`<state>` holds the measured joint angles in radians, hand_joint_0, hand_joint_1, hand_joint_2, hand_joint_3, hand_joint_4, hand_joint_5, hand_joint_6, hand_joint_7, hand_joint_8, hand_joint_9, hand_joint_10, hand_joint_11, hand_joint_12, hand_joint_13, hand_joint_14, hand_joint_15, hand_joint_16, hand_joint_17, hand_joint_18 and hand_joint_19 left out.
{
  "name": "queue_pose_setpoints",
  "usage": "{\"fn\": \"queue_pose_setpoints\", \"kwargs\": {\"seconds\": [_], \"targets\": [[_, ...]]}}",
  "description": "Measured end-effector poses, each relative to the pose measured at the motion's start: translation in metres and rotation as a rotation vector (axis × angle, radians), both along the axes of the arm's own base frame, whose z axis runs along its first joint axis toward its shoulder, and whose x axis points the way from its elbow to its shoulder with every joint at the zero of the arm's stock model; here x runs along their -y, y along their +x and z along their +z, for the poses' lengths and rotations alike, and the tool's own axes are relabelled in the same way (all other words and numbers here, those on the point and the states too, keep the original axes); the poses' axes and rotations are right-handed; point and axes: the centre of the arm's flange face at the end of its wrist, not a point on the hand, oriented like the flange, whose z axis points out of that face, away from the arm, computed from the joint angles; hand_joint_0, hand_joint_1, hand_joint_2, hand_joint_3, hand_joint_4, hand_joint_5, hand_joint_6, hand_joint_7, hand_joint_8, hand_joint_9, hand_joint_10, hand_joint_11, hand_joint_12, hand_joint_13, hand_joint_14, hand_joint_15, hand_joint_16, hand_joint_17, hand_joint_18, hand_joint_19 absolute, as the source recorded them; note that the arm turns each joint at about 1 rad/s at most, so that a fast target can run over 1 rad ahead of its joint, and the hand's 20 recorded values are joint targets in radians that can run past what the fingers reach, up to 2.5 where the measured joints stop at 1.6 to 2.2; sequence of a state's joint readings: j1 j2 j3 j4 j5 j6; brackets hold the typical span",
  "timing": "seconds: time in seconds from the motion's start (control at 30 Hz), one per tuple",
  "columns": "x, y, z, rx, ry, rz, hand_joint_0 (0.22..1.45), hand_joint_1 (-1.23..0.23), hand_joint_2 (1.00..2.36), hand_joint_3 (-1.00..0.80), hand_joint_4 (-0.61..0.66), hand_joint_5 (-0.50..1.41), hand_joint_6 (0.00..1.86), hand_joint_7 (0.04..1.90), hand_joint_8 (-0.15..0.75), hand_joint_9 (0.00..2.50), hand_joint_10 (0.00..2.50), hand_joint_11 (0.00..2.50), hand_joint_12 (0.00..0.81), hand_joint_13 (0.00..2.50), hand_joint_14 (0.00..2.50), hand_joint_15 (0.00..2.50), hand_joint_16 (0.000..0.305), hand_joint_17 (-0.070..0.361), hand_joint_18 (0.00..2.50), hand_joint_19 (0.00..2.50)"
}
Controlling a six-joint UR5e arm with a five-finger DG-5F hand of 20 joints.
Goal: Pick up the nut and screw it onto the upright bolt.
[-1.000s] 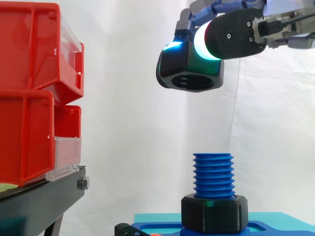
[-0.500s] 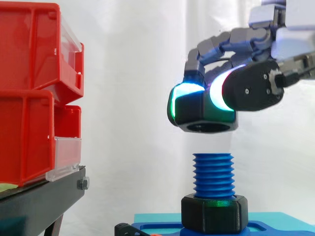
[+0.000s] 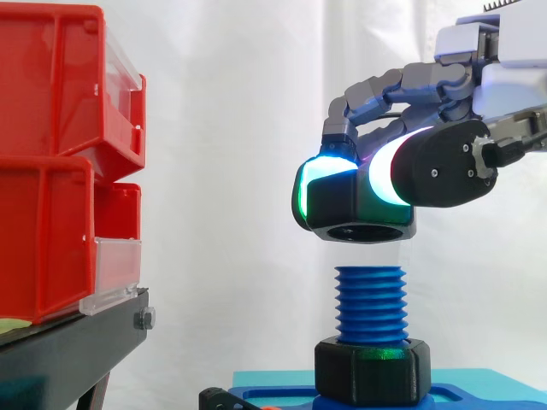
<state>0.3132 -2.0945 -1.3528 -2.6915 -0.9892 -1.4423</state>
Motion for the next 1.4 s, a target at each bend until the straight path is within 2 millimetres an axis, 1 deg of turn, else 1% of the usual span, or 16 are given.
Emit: {"fn": "queue_pose_setpoints", "kwargs": {"seconds": [0.3,0.67,1.07,1.3,1.4], "targets": [[0.000,0.002,-0.006,-0.004,0.001,0.000,0.59,-0.58,1.00,-0.50,0.28,-0.16,0.62,1.13,0.287,0.49,0.00,0.00,0.314,0.34,0.00,0.00,0.031,0.071,0.05,0.00],[-0.004,0.001,-0.007,-0.007,0.002,0.003,0.59,-0.57,1.00,-0.50,0.29,-0.16,0.62,1.13,0.286,0.50,0.00,0.00,0.314,0.35,0.00,0.00,0.031,0.070,0.06,0.00],[-0.003,0.001,-0.008,-0.010,0.001,0.002,0.59,-0.58,1.00,-0.50,0.29,-0.16,0.61,1.14,0.287,0.50,0.00,0.00,0.315,0.34,0.00,0.00,0.031,0.071,0.06,0.00],[-0.002,-0.004,-0.021,-0.011,0.001,0.004,0.59,-0.58,1.00,-0.50,0.28,-0.16,0.61,1.14,0.287,0.50,0.00,0.00,0.316,0.34,0.00,0.00,0.032,0.071,0.06,0.00],[-0.002,-0.003,-0.023,0.004,0.005,0.003,0.59,-0.58,1.00,-0.50,0.29,-0.16,0.61,1.14,0.287,0.50,0.00,0.00,0.315,0.34,0.00,0.00,0.032,0.071,0.06,0.00]]}}
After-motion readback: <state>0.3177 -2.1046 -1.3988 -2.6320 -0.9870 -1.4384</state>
